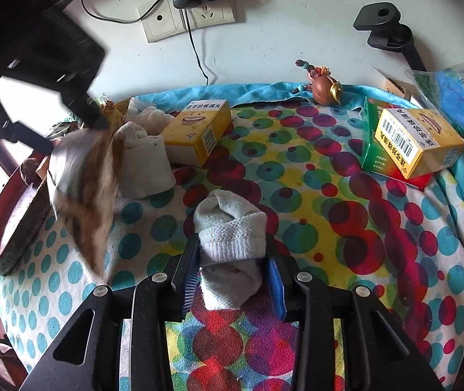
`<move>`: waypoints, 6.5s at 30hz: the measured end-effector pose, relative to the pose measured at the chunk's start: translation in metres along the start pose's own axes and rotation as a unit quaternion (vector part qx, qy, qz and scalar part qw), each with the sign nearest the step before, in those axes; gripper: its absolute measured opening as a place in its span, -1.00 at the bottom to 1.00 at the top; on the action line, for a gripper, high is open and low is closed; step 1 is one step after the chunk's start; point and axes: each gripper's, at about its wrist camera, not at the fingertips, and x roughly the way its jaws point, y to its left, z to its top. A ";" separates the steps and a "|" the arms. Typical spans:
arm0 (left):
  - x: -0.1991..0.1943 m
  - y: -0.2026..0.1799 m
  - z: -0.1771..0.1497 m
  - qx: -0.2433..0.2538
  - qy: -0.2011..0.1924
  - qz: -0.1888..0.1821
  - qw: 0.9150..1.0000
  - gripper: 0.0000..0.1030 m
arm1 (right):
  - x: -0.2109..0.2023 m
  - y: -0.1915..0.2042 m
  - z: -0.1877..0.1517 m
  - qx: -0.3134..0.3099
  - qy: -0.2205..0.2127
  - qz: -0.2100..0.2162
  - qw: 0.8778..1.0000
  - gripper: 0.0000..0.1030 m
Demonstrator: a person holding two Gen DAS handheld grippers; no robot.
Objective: Organize objects
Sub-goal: 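Grasp the brown snack bag with the left gripper, then lift the brown snack bag and carry it toward the red tray with left, then lower the brown snack bag into the red tray and open the left gripper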
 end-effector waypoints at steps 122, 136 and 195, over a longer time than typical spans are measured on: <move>-0.036 0.115 -0.166 0.129 -0.371 -0.039 0.919 -0.81 | 0.005 0.024 -0.003 -0.052 0.016 -0.051 0.997 -0.31; -0.062 0.153 -0.149 0.100 -0.363 -0.093 0.922 -0.82 | 0.005 0.024 -0.003 -0.052 0.016 -0.051 0.997 -0.31; -0.006 0.253 -0.123 0.000 -0.292 0.031 0.956 -0.34 | 0.003 0.020 -0.004 -0.051 0.008 -0.052 0.997 -0.41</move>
